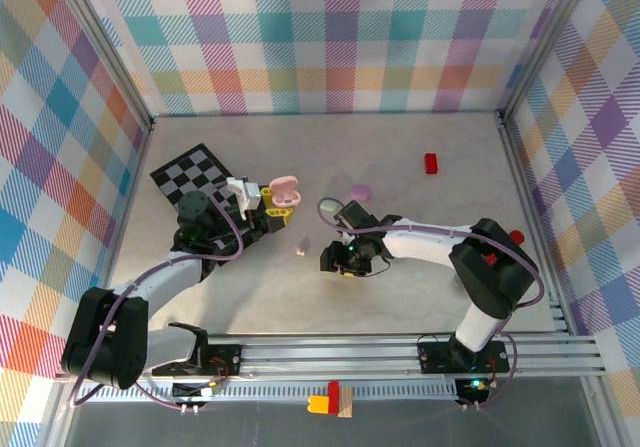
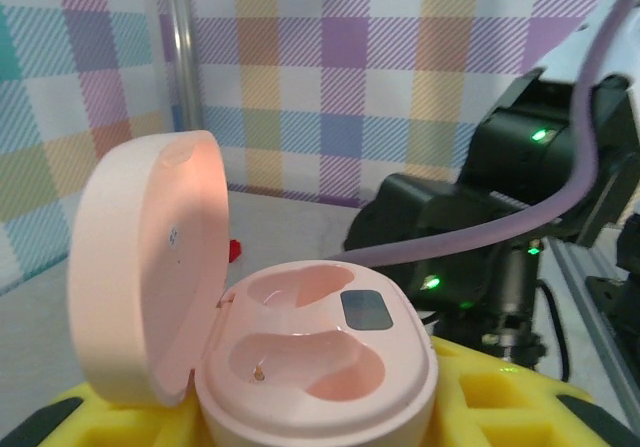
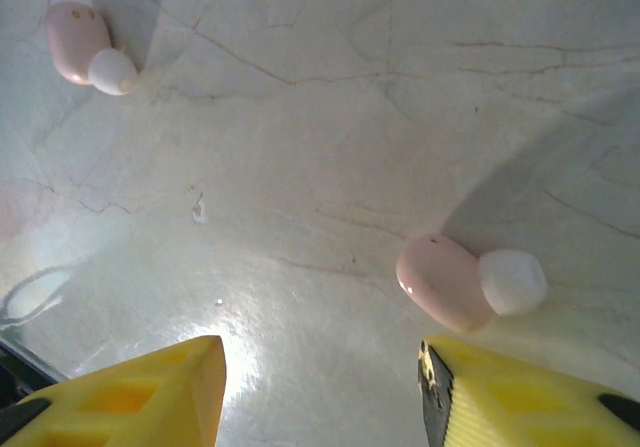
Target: Insert wireless bluetooth earbuds into charging case
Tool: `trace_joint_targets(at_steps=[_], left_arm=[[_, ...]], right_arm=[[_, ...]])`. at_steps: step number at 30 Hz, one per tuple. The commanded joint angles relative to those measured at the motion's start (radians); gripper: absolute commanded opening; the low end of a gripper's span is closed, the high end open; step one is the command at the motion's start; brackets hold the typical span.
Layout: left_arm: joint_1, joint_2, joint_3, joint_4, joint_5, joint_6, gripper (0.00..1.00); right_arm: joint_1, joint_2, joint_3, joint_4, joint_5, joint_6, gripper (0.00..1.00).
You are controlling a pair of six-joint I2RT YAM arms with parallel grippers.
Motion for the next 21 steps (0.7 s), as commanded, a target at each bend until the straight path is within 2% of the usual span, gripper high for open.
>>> trace_joint_targets(at_steps=[1, 8, 11, 16, 21], left_arm=[[0.043, 0.013, -0.021, 0.135, -0.009, -0.05, 0.39], [0.165, 0.079, -0.045, 0.393, -0.012, -0.22, 0.39], [0.183, 0.078, -0.042, 0.402, -0.012, -0.233, 0.39], [0.191, 0.056, -0.049, 0.396, -0.016, -0.23, 0.39], [0.191, 0.058, -0.048, 0.397, -0.01, -0.23, 0.39]], right_arm=[[0.018, -0.066, 0.062, -0.151, 0.121, -0.118, 0.53], [0.1, 0.008, 0.202, -0.364, 0.443, -0.385, 0.49], [0.149, 0.078, 0.261, -0.414, 0.553, -0.483, 0.46], [0.192, 0.166, 0.315, -0.443, 0.639, -0.584, 0.43], [0.197, 0.216, 0.347, -0.457, 0.68, -0.61, 0.38]])
